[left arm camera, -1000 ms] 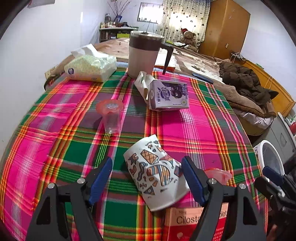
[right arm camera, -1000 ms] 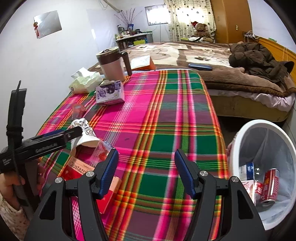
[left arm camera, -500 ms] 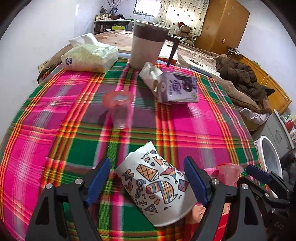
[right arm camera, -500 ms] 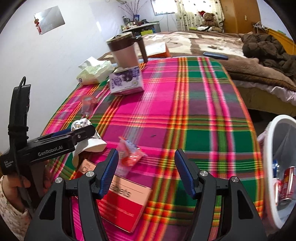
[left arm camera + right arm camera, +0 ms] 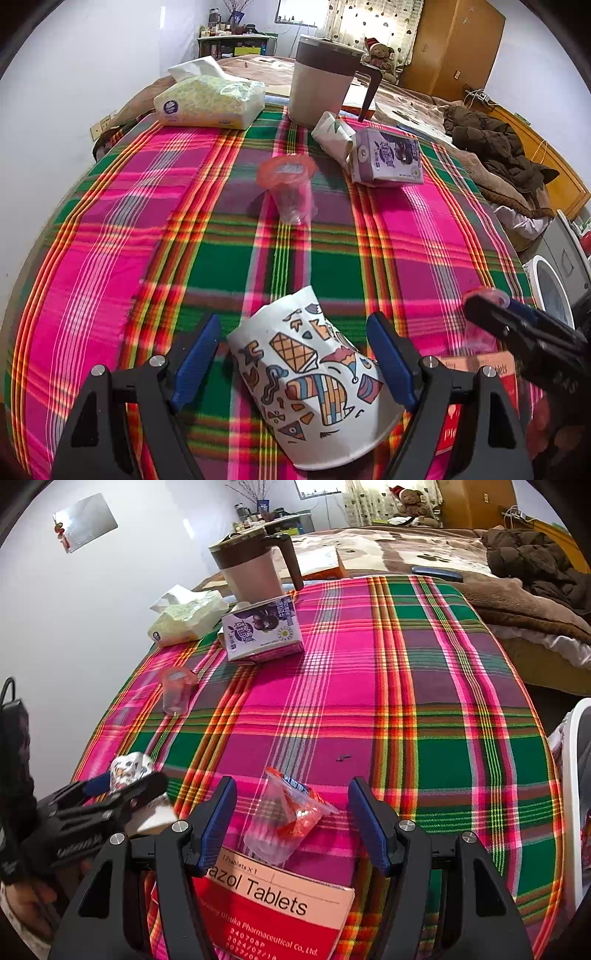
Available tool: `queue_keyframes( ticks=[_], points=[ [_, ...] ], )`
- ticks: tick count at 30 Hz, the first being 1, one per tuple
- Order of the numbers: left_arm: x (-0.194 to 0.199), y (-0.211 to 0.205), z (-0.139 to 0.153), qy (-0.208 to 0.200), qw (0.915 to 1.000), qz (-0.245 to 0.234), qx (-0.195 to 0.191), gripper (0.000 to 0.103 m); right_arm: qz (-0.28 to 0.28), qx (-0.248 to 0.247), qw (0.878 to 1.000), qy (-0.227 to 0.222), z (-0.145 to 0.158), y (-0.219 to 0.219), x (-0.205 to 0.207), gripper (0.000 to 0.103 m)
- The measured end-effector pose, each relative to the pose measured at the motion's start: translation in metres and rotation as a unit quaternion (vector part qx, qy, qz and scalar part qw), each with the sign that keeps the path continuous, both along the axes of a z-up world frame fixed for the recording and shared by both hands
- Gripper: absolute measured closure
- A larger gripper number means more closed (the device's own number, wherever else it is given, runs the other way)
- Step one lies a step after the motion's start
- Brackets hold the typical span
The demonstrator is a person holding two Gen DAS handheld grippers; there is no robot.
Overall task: Collect trash
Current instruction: 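Grasp the patterned paper cup with the left gripper while the right grasps the plastic bag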
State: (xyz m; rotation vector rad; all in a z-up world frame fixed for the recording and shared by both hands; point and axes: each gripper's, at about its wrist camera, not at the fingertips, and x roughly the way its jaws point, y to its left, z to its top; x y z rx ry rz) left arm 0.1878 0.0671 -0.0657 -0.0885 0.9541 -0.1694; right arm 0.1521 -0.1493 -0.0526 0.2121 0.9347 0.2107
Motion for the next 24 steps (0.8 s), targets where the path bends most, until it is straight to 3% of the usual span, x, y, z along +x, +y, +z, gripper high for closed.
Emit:
queue_keyframes(
  ticks=[4, 9, 17, 20, 22, 24],
  points=[
    [-0.01, 0.003, -0.001, 0.0, 1.0, -0.001, -0.002, 0.02, 0.0, -0.016, 1.0, -0.007, 0.001, 0.005, 0.001, 0.04],
    [-0.021, 0.008, 0.0, -0.001, 0.9999, 0.008, -0.012, 0.02, 0.005, -0.026, 1.0, -0.006, -0.002, 0.01, 0.002, 0.056],
    [-0.034, 0.006, 0.0, -0.008, 0.9997, 0.019, -0.012, 0.02, 0.002, -0.031, 0.999, -0.012, -0.002, 0.009, 0.002, 0.057],
    [-0.035, 0.004, -0.001, -0.013, 0.9997, 0.018, -0.013, 0.026, 0.0, -0.034, 0.999, -0.017, -0.002, 0.007, 0.0, 0.057],
    [-0.036, 0.002, 0.001, -0.016, 0.9996, 0.012, -0.02, 0.037, 0.0, -0.03, 0.999, -0.021, -0.001, 0.006, -0.001, 0.057],
    [-0.036, 0.0, 0.001, -0.018, 0.9996, 0.014, -0.017, 0.038, -0.001, -0.032, 0.999, -0.025, 0.0, 0.006, -0.002, 0.057]
  ],
)
